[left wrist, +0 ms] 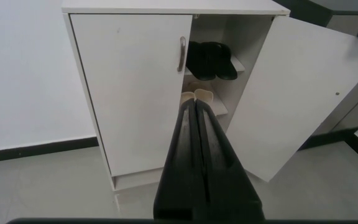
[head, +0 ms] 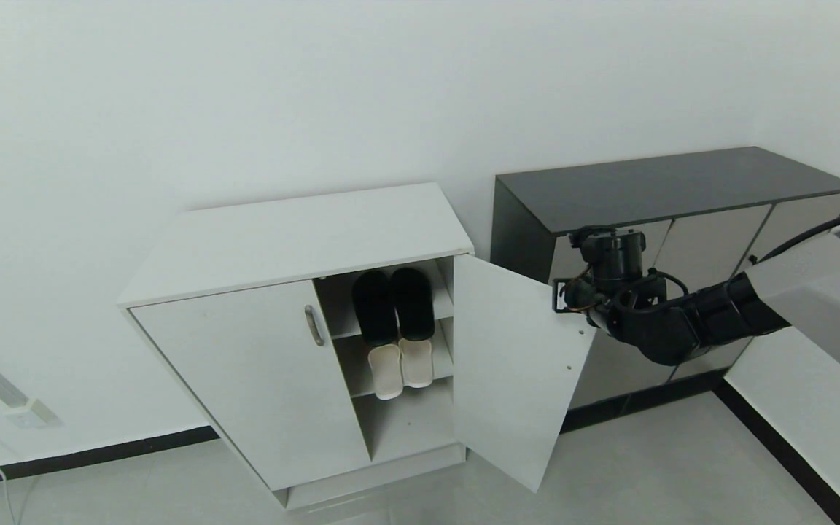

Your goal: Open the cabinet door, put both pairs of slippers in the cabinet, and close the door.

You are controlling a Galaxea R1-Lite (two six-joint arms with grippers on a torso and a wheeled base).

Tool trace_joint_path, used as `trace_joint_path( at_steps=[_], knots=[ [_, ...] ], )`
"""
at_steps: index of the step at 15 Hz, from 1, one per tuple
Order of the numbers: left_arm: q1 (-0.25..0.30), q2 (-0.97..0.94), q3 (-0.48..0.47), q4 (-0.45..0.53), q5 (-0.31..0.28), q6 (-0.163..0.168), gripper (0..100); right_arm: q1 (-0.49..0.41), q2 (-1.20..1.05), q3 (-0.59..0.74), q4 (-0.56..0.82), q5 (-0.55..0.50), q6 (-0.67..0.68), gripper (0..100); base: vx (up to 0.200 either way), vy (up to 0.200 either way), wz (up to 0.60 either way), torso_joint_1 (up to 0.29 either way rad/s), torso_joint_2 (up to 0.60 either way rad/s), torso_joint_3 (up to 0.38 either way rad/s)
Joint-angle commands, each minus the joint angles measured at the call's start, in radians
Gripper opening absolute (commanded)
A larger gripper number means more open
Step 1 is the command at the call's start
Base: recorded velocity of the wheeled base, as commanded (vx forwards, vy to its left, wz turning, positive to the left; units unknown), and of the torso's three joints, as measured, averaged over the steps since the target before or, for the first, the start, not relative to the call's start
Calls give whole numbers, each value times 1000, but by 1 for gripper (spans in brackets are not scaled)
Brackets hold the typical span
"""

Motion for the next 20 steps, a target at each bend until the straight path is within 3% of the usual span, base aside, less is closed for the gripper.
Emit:
trace_joint_path(
  at_steps=[1, 5, 10, 20],
  knots=[
    [0, 2, 0, 0, 0, 0, 0, 19, -23, 31, -2, 0, 2, 0, 0, 0, 0, 0, 0, 0],
    [0, 0, 0, 1, 0, 0, 0, 108, -100, 115, -10, 0, 16, 0, 0, 0, 0, 0, 0, 0],
    [0, 2, 0, 0, 0, 0, 0, 282, -155, 253, -100, -10, 7, 0, 0, 0, 0, 0, 0, 0],
    [0, 0, 0, 0, 0, 0, 0, 306, -212, 302, -114, 23, -7, 0, 0, 0, 0, 0, 0, 0]
  ],
)
